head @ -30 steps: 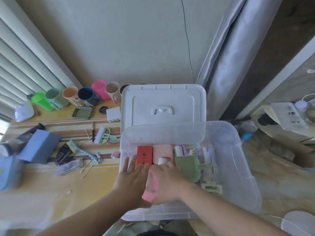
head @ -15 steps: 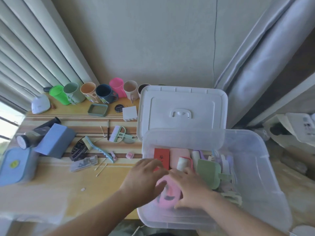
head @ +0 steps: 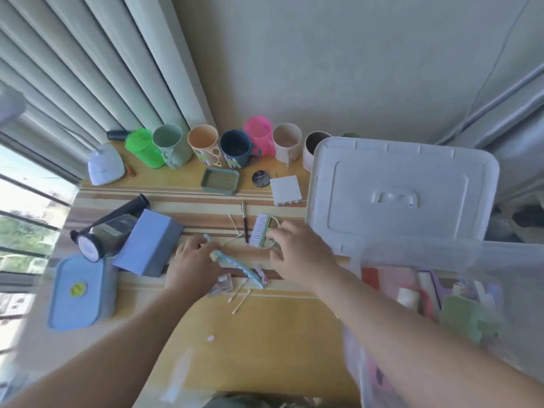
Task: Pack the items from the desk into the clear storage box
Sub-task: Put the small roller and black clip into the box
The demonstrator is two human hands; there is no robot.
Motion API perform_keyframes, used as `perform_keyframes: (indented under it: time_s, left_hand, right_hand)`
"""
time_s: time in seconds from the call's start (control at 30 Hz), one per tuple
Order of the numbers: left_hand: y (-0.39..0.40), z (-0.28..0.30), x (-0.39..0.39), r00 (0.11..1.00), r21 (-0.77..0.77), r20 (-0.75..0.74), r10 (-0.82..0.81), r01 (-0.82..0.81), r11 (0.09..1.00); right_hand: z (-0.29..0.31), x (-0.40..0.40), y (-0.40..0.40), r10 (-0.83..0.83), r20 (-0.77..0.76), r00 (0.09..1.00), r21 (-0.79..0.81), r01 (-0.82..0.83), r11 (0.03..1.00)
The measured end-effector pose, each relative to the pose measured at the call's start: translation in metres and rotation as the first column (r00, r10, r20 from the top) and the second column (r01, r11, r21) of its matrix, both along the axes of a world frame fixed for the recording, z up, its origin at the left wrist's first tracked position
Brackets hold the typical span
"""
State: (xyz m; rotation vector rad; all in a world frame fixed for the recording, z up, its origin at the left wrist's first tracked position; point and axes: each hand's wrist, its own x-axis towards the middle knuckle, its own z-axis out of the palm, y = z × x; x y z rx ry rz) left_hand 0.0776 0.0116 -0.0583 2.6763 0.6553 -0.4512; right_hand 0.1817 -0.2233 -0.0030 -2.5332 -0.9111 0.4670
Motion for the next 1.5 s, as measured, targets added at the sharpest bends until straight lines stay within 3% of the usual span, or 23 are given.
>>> perform_keyframes:
  time_s: [0.13,0.2,0.3,0.5,0.7,0.83,0.93,1.23,1.37,1.5]
  left_hand:
    - [0.049,-0.016,0.004,0.994,-0.113,-0.017,0.106,-0.107,0.988]
    - [0.063,-0.025,0.000,0.993,-0.135,-0.081,0.081,-0.091,0.987]
    - [0.075,-0.038,-0.004,0.983,-0.141,-0.169,0.069,-0.093,0.986]
    - [0.087,-0.057,-0.006,0.979,-0.184,-0.199,0.035,-0.073,0.980]
    - [0.085,-0.064,-0.008,0.976,-0.209,-0.206,0.064,-0.108,0.972]
    - [0.072,-0.064,-0.008,0.972,-0.177,-0.225,-0.064,0.024,0.984]
    - [0.062,-0.067,-0.008,0.967,-0.136,-0.184,-0.174,0.150,0.979]
    - [0.048,-0.051,-0.005,0.997,-0.248,0.066,-0.040,0.055,0.967]
    - [0.029,-0.019,-0.003,0.979,-0.321,0.189,0.076,-0.012,0.947]
    - [-0.010,0.035,0.008,0.930,-0.432,0.360,0.074,0.095,0.897]
  right_hand:
    - [-0.059,-0.007,0.062,0.076,-0.118,0.990,-0.307,-0.109,0.945]
    - [-0.082,-0.018,0.083,0.073,-0.123,0.990,-0.365,-0.113,0.924]
    - [-0.106,-0.029,0.107,0.055,-0.136,0.989,-0.366,-0.101,0.925]
    - [-0.124,-0.029,0.123,0.018,-0.106,0.994,-0.405,-0.059,0.912]
    - [-0.098,-0.020,0.080,-0.179,-0.193,0.965,-0.282,0.120,0.952]
    - [-0.081,-0.024,0.043,-0.256,-0.232,0.938,-0.313,0.177,0.933]
    - [-0.075,-0.037,0.027,-0.313,-0.250,0.916,-0.351,0.216,0.911]
    - [-0.055,-0.057,0.014,-0.361,-0.292,0.886,-0.275,0.283,0.919]
    - [-0.009,-0.051,0.005,-0.362,-0.341,0.868,-0.126,0.339,0.932]
    - [0.055,-0.034,-0.034,-0.345,-0.289,0.893,0.110,0.389,0.915]
